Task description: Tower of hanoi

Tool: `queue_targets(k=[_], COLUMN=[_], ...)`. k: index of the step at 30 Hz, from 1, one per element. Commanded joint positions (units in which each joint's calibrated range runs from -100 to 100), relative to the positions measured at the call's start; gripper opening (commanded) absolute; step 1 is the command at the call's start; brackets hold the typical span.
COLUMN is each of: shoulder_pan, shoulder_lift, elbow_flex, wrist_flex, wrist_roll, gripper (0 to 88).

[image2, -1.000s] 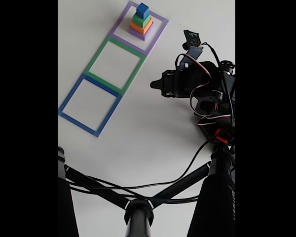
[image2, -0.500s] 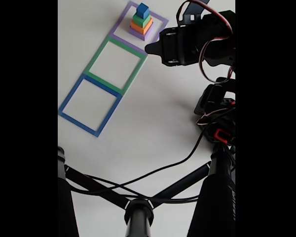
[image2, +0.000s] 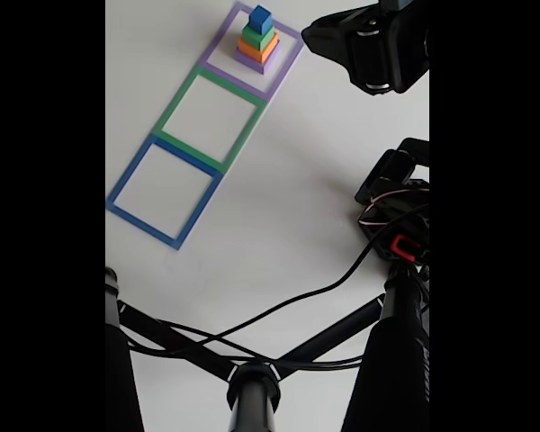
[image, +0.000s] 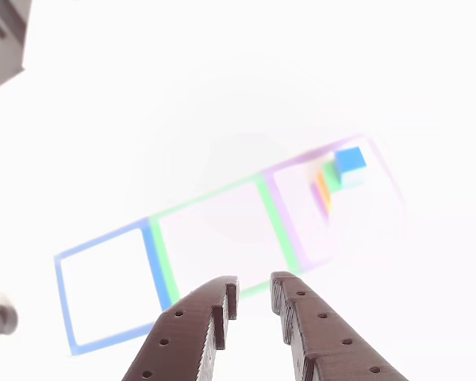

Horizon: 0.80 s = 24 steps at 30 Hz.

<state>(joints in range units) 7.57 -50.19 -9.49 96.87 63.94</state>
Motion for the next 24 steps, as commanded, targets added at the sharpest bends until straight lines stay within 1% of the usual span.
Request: queue_targets(k=[1, 3, 6, 8, 10, 11, 18, 24], shoulder_pan=[4.7, 7.1, 11.3, 14.4, 16.7, 17.5, 20.9, 21.4], shoulder_lift=[-0.8, -1.8, -3.6, -5.9, -9.2, -10.9, -20.4, -23.7], elbow_flex=[-1.7, -0.1, 3.9, 8.2, 13.7, 16.5, 35.4, 51.7], wrist_flex=[3.0, 3.0, 2.6, 0.7, -2.2, -3.7, -14.8, -29.4], wrist_roll=[11.2, 16.3, 25.4, 30.6, 34.9, 36.1, 36.1, 36.1], gripper=[2.7, 6.7, 8.4, 9.7, 11.0, 11.0, 17.3, 20.4])
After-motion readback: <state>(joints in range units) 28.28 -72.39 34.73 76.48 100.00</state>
